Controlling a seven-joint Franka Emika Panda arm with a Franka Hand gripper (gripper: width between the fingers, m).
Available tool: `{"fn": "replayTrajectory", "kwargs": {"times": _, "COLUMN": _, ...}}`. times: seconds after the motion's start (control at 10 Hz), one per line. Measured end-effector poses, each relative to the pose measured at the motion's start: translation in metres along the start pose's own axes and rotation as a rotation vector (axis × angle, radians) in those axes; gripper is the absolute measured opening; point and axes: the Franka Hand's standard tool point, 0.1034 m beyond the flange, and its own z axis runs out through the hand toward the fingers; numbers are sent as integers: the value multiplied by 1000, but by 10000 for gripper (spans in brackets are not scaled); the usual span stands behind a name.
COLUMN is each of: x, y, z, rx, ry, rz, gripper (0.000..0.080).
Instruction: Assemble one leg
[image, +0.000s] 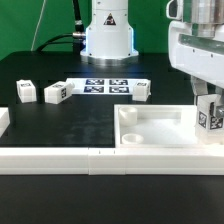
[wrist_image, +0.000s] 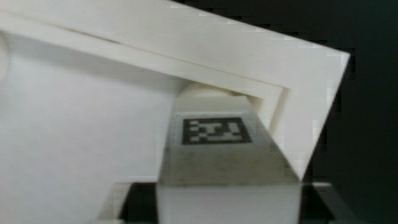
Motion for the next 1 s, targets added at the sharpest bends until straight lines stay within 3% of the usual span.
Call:
{"fn": "replayTrajectory", "kwargs": {"times": 0.5, "x": -2, "y": 0, "z": 0, "rx": -2, "ry": -27, "rz": 500, "gripper": 292}}
{"fn": "replayTrajectory", "kwargs": {"times": 0.8, "x": 1, "y": 0, "z": 0, "rx": 2, "ry": -23, "rz": 541, "gripper": 292}}
{"fn": "replayTrajectory", "kwargs": {"times": 0.9, "x": 0, "y": 0, "z": 0, "rx": 1, "ry": -32, "rz": 574, "gripper": 385}}
{"fn": "replayTrajectory", "kwargs": {"times": 1.0, "x": -4, "y": 0, "z": 1, "rx": -1, "ry": -50, "rz": 588, "gripper": 385}}
